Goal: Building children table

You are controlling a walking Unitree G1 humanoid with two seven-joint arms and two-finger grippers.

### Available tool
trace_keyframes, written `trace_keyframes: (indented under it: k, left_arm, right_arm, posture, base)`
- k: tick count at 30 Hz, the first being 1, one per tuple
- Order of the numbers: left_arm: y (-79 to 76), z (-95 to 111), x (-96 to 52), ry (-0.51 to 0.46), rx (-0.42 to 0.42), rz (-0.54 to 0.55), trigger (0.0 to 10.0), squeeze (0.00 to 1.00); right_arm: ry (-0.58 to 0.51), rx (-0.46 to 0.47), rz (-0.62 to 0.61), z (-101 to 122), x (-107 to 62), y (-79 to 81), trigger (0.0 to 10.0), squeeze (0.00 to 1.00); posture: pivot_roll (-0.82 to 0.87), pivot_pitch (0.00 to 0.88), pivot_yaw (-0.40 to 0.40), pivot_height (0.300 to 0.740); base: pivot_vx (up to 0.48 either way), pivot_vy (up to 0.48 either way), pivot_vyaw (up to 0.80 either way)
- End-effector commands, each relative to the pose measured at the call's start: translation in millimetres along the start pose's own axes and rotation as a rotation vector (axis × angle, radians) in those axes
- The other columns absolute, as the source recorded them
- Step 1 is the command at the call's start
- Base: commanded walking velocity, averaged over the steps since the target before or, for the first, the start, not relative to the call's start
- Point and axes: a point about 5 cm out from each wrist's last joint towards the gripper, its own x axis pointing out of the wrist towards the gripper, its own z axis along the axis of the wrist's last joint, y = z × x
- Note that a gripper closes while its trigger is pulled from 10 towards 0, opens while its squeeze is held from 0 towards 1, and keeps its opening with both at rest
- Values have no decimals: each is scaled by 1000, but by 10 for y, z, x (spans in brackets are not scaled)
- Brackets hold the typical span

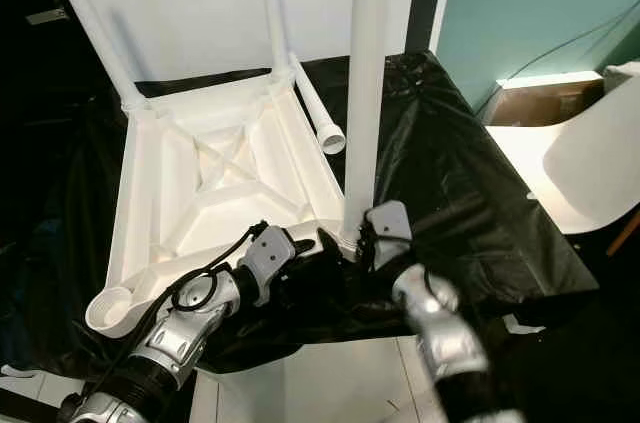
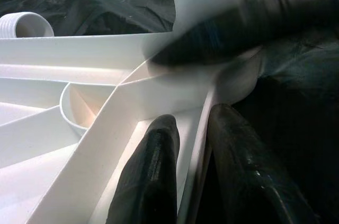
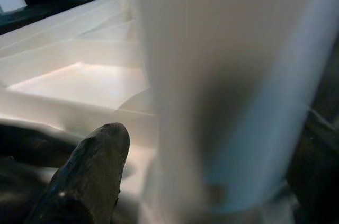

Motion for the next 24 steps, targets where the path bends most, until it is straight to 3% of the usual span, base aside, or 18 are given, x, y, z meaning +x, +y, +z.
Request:
trace_keyframes:
  k: [1, 5, 6, 7, 17, 22, 24]
  left_arm:
    - [-141, -275, -50, 124, -50, -70, 10000, 0]
    - [-129, -272, -54, 125, -48, -68, 10000, 0]
    - [-126, -273, -59, 125, -48, -67, 10000, 0]
    - [-123, -275, -66, 126, -47, -66, 10000, 0]
    - [-96, -279, -97, 132, -42, -62, 10000, 0]
    - [-92, -269, -92, 131, -37, -66, 10000, 0]
    - [-92, -268, -92, 130, -37, -67, 10000, 0]
  right_arm:
    - [-9, 6, 55, 1, 12, -2, 10000, 0]
    - [32, -24, 161, -10, 13, -30, 10000, 0]
    - [53, -26, 204, -30, -6, -45, 549, 0]
    - [70, -29, 238, -46, -29, -62, 0, 0]
    - [128, -8, 311, -95, -48, -206, 0, 0]
    - [110, 156, 228, -175, -27, -24, 0, 0]
    - [108, 166, 213, -193, -32, 25, 0, 0]
  posture:
    - [-55, 0, 44, 740]
    - [-50, 0, 45, 740]
    - [-48, 0, 45, 740]
    - [-45, 0, 46, 740]
    - [-44, 0, 55, 740]
    - [-46, 0, 54, 740]
    - [-46, 0, 54, 740]
  base:
    - [0, 0, 0]
    - [0, 0, 0]
    - [0, 0, 0]
    - [0, 0, 0]
    - [0, 0, 0]
    - [0, 0, 0]
    - [0, 0, 0]
